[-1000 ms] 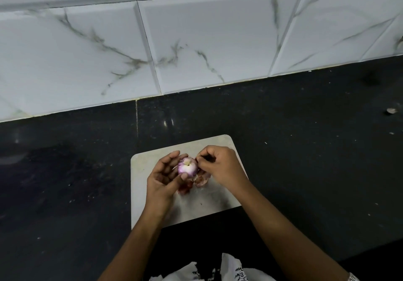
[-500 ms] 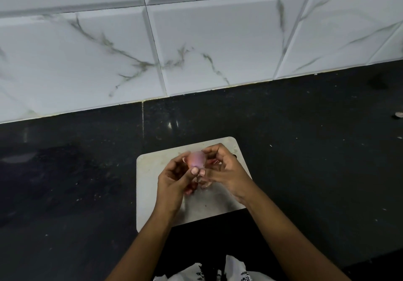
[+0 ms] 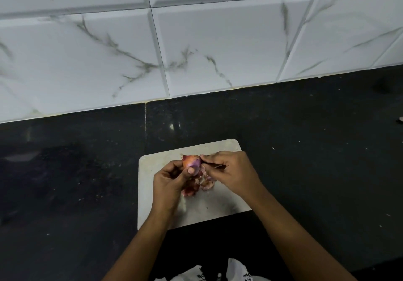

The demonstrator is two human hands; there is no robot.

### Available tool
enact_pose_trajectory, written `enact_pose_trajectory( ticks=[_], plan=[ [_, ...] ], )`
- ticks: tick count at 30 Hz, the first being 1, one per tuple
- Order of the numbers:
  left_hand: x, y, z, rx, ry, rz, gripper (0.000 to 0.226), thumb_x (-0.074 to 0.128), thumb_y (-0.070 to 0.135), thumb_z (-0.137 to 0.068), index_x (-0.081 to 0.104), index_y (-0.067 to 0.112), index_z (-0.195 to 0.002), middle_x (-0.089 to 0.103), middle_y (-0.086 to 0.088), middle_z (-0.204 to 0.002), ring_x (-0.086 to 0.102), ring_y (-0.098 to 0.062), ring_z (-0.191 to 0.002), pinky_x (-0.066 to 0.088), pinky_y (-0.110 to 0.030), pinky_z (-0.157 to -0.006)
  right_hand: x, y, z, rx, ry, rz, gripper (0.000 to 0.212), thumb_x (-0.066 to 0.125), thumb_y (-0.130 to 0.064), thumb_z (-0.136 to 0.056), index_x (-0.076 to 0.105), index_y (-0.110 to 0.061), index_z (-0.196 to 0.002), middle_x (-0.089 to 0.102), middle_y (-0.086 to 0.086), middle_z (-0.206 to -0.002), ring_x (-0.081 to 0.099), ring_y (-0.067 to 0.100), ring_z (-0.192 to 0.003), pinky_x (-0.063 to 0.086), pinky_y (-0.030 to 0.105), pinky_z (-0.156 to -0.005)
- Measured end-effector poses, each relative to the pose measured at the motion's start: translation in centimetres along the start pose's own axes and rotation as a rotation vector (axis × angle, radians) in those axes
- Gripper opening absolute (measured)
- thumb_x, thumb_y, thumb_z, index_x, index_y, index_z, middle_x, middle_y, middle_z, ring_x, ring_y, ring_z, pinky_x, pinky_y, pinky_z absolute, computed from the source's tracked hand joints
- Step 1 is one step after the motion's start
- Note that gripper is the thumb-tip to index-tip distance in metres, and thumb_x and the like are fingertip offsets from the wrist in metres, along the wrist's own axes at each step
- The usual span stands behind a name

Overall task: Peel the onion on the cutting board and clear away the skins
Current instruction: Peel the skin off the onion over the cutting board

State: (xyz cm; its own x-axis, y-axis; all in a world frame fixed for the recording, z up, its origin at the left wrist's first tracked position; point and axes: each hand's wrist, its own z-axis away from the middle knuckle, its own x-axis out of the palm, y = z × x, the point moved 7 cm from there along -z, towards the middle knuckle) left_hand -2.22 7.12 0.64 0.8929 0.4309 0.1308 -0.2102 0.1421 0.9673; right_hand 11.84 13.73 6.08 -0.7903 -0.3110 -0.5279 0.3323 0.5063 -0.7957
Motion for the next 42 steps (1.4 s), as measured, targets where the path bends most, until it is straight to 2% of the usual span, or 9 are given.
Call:
enact_pose_trajectory(
  ticks=[3, 14, 20, 23, 25, 29, 33, 39, 42],
  plan=[
    [0.0, 0.3, 0.0, 0.026, 0.009, -0.058, 0.041, 0.074, 0.042, -0.058, 0.075, 0.017, -0.09, 0.076, -0.005, -0.089, 0.07, -0.026, -0.089, 0.055, -0.043, -0.086, 0.3, -0.4, 0.1, -0.024, 0.042, 0.061, 0.031, 0.064, -0.026, -0.08, 0.072, -0.004, -0.1, 0.074, 0.01, -0.081, 0.069, 0.02, -0.067, 0.057, 0.041, -0.061],
    [0.8, 1.0, 0.2, 0.044, -0.02, -0.11, 0.036, 0.071, 0.039, -0.064, 0.074, 0.018, -0.093, 0.077, -0.001, -0.086, 0.072, -0.014, -0.084, 0.056, -0.024, -0.076, 0.8, -1.3, 0.4, -0.116, 0.212, 0.378, 0.024, 0.053, -0.029, -0.08, 0.066, -0.01, -0.075, 0.063, 0.003, -0.064, 0.057, 0.016, -0.05, 0.049, 0.024, -0.045],
    [0.4, -1.8, 0.9, -0.181, -0.04, 0.034, 0.032, 0.069, 0.036, -0.067, 0.077, 0.015, -0.089, 0.076, -0.009, -0.089, 0.07, -0.023, -0.083, 0.053, -0.036, -0.08, 1.0, -0.2, -0.5, 0.008, 0.049, 0.247, 0.024, 0.055, -0.035, -0.075, 0.064, -0.013, -0.073, 0.067, 0.0, -0.069, 0.06, 0.015, -0.061, 0.052, 0.031, -0.057],
    [0.6, -2.7, 1.4, -0.282, -0.02, 0.131, 0.027, 0.06, 0.035, -0.072, 0.076, 0.016, -0.082, 0.076, -0.007, -0.084, 0.067, -0.022, -0.082, 0.053, -0.032, -0.076, 1.1, 1.8, -0.9, 0.241, 0.02, 0.044, 0.007, 0.067, -0.018, -0.078, 0.072, -0.015, -0.081, 0.071, -0.003, -0.077, 0.064, 0.009, -0.07, 0.053, 0.027, -0.068],
    [0.6, -2.9, 1.4, -0.325, -0.002, 0.157, 0.036, 0.056, 0.04, -0.072, 0.073, 0.014, -0.088, 0.075, -0.007, -0.081, 0.065, -0.021, -0.077, 0.053, -0.03, -0.072, 1.2, 2.3, -0.8, 0.312, -0.054, -0.13, 0.017, 0.067, -0.009, -0.081, 0.073, -0.017, -0.095, 0.07, -0.008, -0.09, 0.067, 0.006, -0.082, 0.054, 0.025, -0.078],
    [0.8, -2.8, 1.0, -0.395, -0.043, 0.152, 0.055, 0.054, 0.051, -0.07, 0.069, 0.005, -0.098, 0.073, -0.01, -0.079, 0.067, -0.017, -0.067, 0.054, -0.028, -0.067, 1.7, 0.4, -0.5, 0.089, -0.32, -0.146, 0.035, 0.072, -0.018, -0.08, 0.065, -0.022, -0.114, 0.059, -0.01, -0.108, 0.06, 0.004, -0.1, 0.053, 0.028, -0.086],
    [1.1, -2.5, 0.8, -0.458, -0.089, 0.14, 0.054, 0.053, 0.056, -0.071, 0.071, 0.008, -0.089, 0.072, -0.009, -0.072, 0.066, -0.014, -0.059, 0.054, -0.021, -0.056, 1.2, -0.3, -0.6, -0.017, -0.321, -0.022, 0.035, 0.071, -0.018, -0.081, 0.063, -0.019, -0.115, 0.056, -0.007, -0.108, 0.059, 0.007, -0.099, 0.053, 0.035, -0.083],
    [1.0, -2.3, 0.8, -0.598, -0.143, 0.088, 0.047, 0.058, 0.056, -0.072, 0.075, 0.013, -0.076, 0.068, -0.013, -0.068, 0.061, -0.017, -0.054, 0.053, -0.022, -0.05, 0.8, -0.3, -0.7, -0.089, -0.413, 0.067, 0.031, 0.072, -0.011, -0.078, 0.065, -0.015, -0.108, 0.057, -0.006, -0.106, 0.059, 0.005, -0.089, 0.051, 0.017, -0.08],
    [1.0, -2.3, 0.8, -0.627, -0.154, 0.053, 0.047, 0.054, 0.052, -0.084, 0.07, 0.008, -0.083, 0.067, -0.013, -0.066, 0.061, -0.017, -0.05, 0.052, -0.022, -0.046, 1.1, -0.7, -0.8, -0.154, -0.457, 0.136, 0.028, 0.072, -0.011, -0.079, 0.064, -0.015, -0.105, 0.058, -0.001, -0.107, 0.061, 0.01, -0.087, 0.053, 0.028, -0.077]
  ],
)
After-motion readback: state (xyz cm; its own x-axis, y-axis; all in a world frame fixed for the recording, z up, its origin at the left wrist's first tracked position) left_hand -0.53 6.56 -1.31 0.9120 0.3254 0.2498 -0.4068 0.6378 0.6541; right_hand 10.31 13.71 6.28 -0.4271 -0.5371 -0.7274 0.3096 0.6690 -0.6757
